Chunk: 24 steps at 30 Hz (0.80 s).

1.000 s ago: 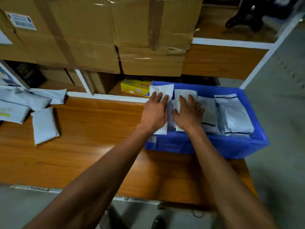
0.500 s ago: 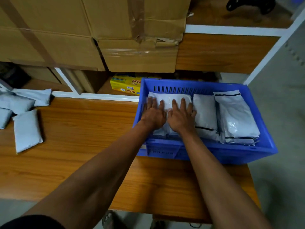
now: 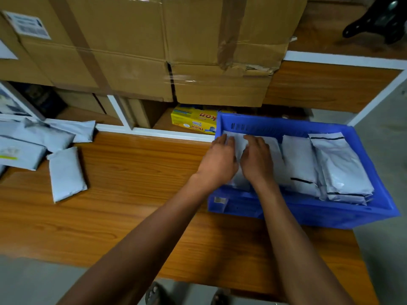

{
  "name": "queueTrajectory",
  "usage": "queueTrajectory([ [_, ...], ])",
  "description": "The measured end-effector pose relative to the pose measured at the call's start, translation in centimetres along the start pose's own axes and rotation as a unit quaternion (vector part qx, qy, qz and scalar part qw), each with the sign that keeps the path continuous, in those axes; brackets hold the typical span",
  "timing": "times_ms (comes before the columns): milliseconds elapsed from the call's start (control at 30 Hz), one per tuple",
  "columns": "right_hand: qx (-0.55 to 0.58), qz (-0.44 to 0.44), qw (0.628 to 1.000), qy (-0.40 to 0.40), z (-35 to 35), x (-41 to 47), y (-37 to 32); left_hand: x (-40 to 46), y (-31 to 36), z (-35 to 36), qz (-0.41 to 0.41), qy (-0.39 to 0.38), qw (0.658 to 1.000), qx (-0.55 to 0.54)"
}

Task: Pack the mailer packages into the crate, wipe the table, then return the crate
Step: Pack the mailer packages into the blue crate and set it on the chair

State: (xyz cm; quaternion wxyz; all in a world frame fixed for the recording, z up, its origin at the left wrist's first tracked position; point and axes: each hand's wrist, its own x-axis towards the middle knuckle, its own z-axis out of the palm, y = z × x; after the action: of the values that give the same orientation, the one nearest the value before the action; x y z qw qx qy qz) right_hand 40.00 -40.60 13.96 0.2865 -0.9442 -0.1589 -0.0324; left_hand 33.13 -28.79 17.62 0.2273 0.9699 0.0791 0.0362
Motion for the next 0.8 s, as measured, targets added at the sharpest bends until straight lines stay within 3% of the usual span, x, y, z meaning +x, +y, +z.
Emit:
queueTrajectory([
  [100, 0.013, -0.065, 0.998, 0.013, 1.7, -1.4, -5.2, -4.2, -5.8, -3.2, -0.021, 0.032, 0.999, -0.012],
  [233, 0.022, -0.16, 0.987, -0.008, 7.5, -4.0, -13.6, -10.0, -17.4, -5.3, -0.108, 0.03, 0.994, 0.011],
  [533, -0.031, -0.258, 0.935, -0.242, 26.4, -10.1, -30.4, -19.6, -44.4, -6.4, -0.331, 0.051, 0.94, 0.068],
  [700, -0.052, -0.27, 0.924, -0.266, 31.5, -10.1, -34.9, -19.2, -50.3, -5.1, -0.331, 0.008, 0.941, 0.074],
  [800, -0.04, -0.252, 0.921, -0.294, 35.0, -10.2, -37.0, -20.9, -50.5, -3.9, -0.313, -0.013, 0.948, 0.059],
])
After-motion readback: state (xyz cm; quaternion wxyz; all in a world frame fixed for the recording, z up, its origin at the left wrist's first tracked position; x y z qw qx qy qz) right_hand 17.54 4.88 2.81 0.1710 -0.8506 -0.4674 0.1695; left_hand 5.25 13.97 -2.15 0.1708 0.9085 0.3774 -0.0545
